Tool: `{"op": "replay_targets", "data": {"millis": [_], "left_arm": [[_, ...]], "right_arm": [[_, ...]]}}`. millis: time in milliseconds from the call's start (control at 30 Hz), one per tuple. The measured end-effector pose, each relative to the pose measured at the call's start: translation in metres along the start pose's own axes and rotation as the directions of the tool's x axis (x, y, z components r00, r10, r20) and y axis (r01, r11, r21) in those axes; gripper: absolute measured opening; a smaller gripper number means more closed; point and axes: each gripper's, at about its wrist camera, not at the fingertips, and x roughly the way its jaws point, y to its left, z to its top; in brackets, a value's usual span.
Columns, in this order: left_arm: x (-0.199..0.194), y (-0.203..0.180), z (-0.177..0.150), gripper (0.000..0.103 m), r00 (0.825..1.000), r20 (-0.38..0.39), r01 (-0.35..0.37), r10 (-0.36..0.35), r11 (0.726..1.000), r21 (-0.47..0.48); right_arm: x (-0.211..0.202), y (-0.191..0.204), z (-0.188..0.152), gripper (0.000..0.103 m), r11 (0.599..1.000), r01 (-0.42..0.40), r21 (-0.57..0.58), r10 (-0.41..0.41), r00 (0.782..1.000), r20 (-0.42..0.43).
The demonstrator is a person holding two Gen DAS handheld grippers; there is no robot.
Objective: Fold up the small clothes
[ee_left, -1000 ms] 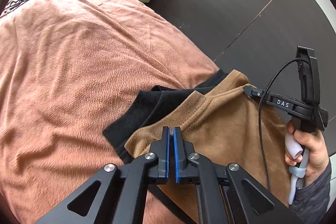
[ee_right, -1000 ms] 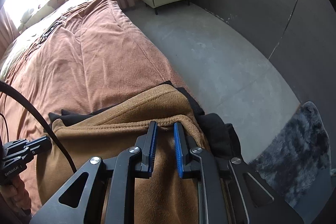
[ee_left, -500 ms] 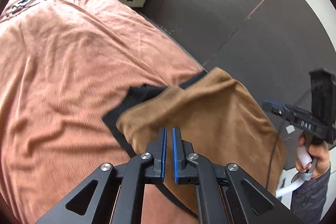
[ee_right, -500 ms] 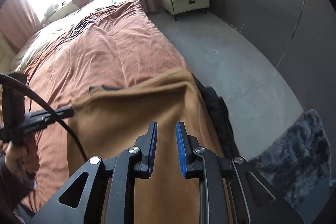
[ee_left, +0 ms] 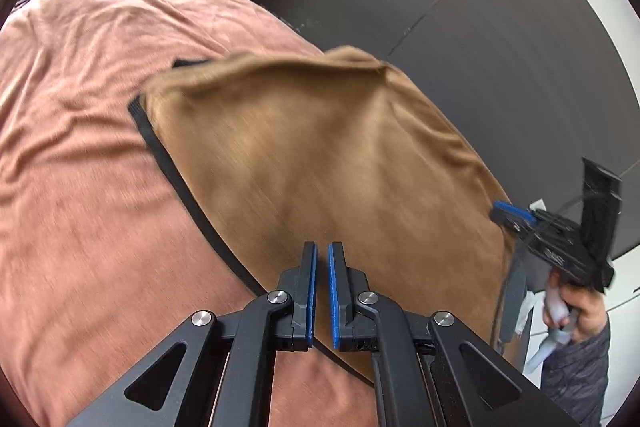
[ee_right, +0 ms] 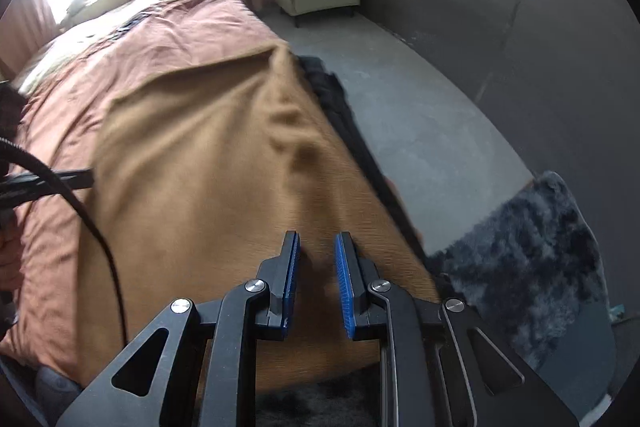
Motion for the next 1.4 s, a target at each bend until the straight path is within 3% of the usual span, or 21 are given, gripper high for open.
{"op": "replay_targets", "data": {"millis": [200,367,667,800,967,1033,1100,1133,1167,1233,1400], "left_arm": [[0.005,-0.019,-0.025,0.007,0.996,-0.091,0.013,-0.017,0.999,-0.044],[-0.015,-0.024,-0.037,0.007,0.996,-0.083,-0.025,0.021,0.998,-0.049],[-0.067,-0.053,-0.062,0.01,0.999,-0.031,-0.043,0.042,0.998,-0.04],[-0.1,-0.071,-0.077,0.027,0.997,0.002,-0.073,0.073,0.997,0.002],[-0.151,-0.08,-0.097,0.039,0.994,0.074,-0.085,0.085,0.996,-0.004],[-0.176,-0.083,-0.109,0.048,0.988,0.115,-0.101,0.101,0.995,-0.005],[-0.197,-0.086,-0.12,0.062,0.983,0.15,-0.108,0.108,0.994,-0.007],[-0.207,-0.087,-0.125,0.073,0.98,0.167,-0.111,0.111,0.994,-0.008],[-0.218,-0.088,-0.131,0.079,0.975,0.188,-0.117,0.118,0.993,-0.014],[-0.24,-0.089,-0.144,0.098,0.963,0.236,-0.125,0.129,0.992,-0.03],[-0.287,-0.094,-0.175,0.102,0.936,0.312,-0.156,0.162,0.987,-0.044]], "right_arm": [[0.008,-0.015,-0.004,0.012,0.993,0.035,0.117,-0.037,0.999,0.009],[0.003,0.01,-0.01,0.013,0.991,0.067,0.119,-0.068,0.998,0.0],[-0.066,0.042,-0.045,0.016,0.992,-0.028,0.125,0.018,0.997,0.077],[-0.105,0.057,-0.062,0.016,0.994,-0.048,0.096,0.037,0.993,0.108],[-0.158,0.082,-0.083,0.016,0.997,-0.065,0.052,0.057,0.986,0.157],[-0.175,0.088,-0.09,0.017,0.997,-0.071,0.039,0.064,0.984,0.169],[-0.195,0.095,-0.1,0.043,0.996,-0.088,0.033,0.08,0.979,0.189],[-0.207,0.098,-0.107,0.074,0.994,-0.101,0.037,0.091,0.974,0.206],[-0.217,0.101,-0.113,0.09,0.994,-0.102,0.042,0.091,0.971,0.222],[-0.232,0.104,-0.122,0.09,0.994,-0.097,0.042,0.084,0.965,0.248],[-0.267,0.115,-0.152,0.091,0.995,-0.094,0.035,0.081,0.957,0.278]]}}
